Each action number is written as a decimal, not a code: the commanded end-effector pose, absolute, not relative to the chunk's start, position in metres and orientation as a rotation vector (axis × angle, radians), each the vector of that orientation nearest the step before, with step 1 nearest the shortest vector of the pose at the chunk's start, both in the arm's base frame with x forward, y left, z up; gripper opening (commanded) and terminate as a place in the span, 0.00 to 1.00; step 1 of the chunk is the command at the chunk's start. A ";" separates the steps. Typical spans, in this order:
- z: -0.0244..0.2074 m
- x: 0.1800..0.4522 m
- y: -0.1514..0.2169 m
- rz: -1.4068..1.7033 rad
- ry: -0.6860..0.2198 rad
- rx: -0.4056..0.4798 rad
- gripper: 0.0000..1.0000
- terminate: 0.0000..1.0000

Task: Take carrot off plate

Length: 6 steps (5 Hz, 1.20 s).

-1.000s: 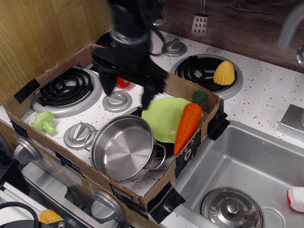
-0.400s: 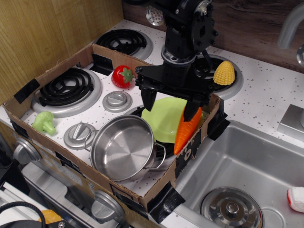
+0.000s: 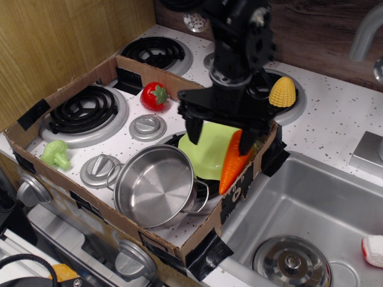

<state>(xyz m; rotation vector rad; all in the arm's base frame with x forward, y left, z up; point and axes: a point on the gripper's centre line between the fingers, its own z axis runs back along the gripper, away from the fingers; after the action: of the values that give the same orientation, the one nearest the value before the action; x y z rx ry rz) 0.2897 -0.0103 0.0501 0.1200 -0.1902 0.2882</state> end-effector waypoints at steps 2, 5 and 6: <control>0.035 0.316 -0.008 0.221 -0.303 0.052 1.00 0.00; 0.033 0.314 -0.008 0.268 -0.272 0.012 0.00 0.00; 0.046 0.316 -0.011 0.330 -0.259 -0.026 0.00 0.00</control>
<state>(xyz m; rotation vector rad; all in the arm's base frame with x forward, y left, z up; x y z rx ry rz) 0.3035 -0.0136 0.0266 -0.0166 -0.1895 0.3339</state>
